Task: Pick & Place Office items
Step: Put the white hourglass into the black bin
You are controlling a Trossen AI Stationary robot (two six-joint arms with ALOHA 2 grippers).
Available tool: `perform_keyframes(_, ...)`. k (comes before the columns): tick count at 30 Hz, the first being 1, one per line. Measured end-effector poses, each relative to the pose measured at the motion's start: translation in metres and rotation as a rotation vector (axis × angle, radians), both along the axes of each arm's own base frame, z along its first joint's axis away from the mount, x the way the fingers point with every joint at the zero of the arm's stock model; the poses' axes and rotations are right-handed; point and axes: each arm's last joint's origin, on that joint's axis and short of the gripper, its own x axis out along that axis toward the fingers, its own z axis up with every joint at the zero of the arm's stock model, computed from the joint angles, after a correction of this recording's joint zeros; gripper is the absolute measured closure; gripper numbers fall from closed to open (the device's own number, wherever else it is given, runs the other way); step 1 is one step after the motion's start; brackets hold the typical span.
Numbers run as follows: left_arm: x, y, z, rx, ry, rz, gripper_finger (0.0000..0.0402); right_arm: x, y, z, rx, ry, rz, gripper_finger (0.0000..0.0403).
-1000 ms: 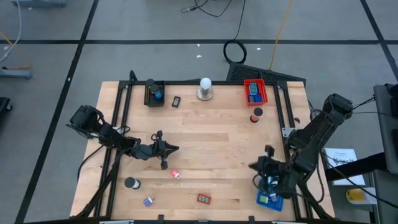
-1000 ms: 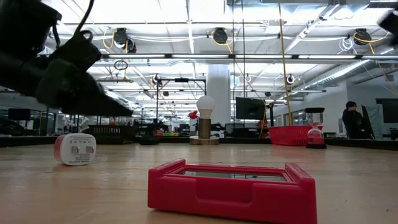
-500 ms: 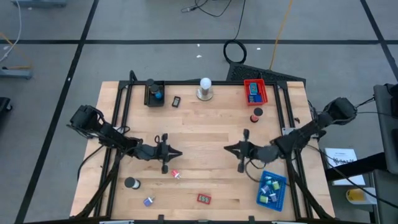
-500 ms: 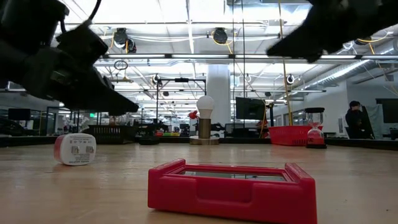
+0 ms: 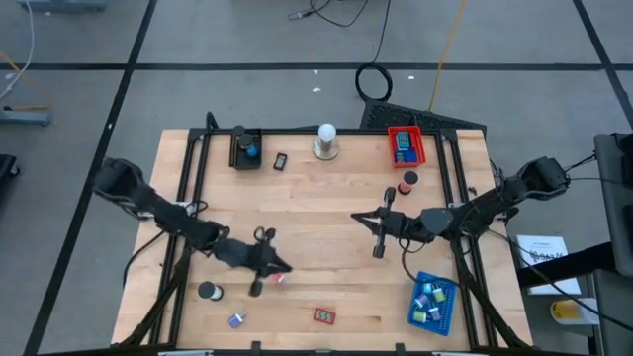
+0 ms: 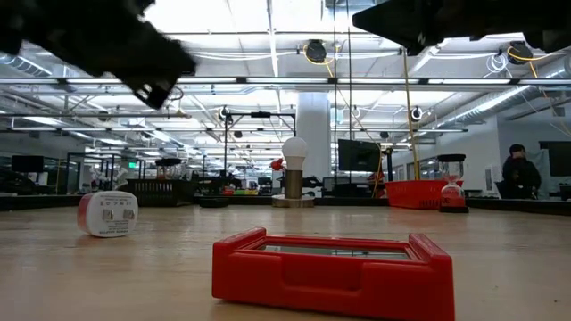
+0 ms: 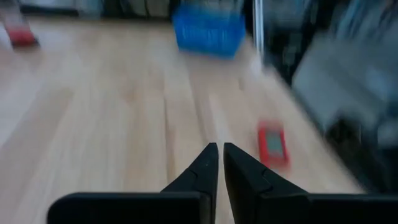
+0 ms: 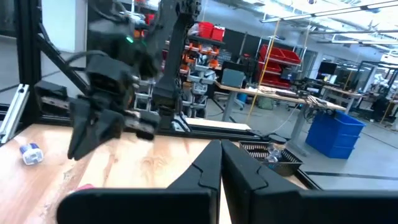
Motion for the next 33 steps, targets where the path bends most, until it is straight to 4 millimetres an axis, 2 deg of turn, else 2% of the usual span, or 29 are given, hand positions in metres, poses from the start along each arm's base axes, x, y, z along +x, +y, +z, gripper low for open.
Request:
perform_keyframes(2,-0.009,-0.008,0.016,0.057,0.117,-0.017,0.0371,0.0,0.0,0.0,-0.001,0.004,0.001,0.0402)
perform_keyframes(7,-0.036,-0.027,0.063,0.069,0.387,0.034,0.0371,0.0,0.0,-0.001,-0.002,0.013,0.001,0.0402)
perform_keyframes(11,-0.054,-0.044,0.098,-0.002,0.499,0.061,0.0371,0.0,0.0,-0.001,0.001,0.013,0.001,0.0402)
perform_keyframes(14,-0.065,-0.056,0.111,-0.049,0.58,0.101,0.037,0.0,0.0,-0.001,0.006,0.012,0.002,0.0401)
perform_keyframes(19,-0.084,-0.069,0.12,-0.096,0.754,0.239,0.0338,0.0,0.0,-0.001,0.005,0.012,0.002,0.0401)
perform_keyframes(24,-0.098,-0.077,0.11,-0.116,0.943,0.373,0.0275,0.0,0.0,-0.001,0.005,0.012,0.002,0.0402)
perform_keyframes(29,-0.101,-0.084,0.101,-0.151,1.073,0.428,0.0202,0.0,0.0,-0.001,0.015,0.01,0.002,0.0402)
perform_keyframes(33,-0.099,-0.087,0.095,-0.134,1.104,0.449,0.0146,0.0,0.0,-0.001,0.027,0.008,0.003,0.0401)
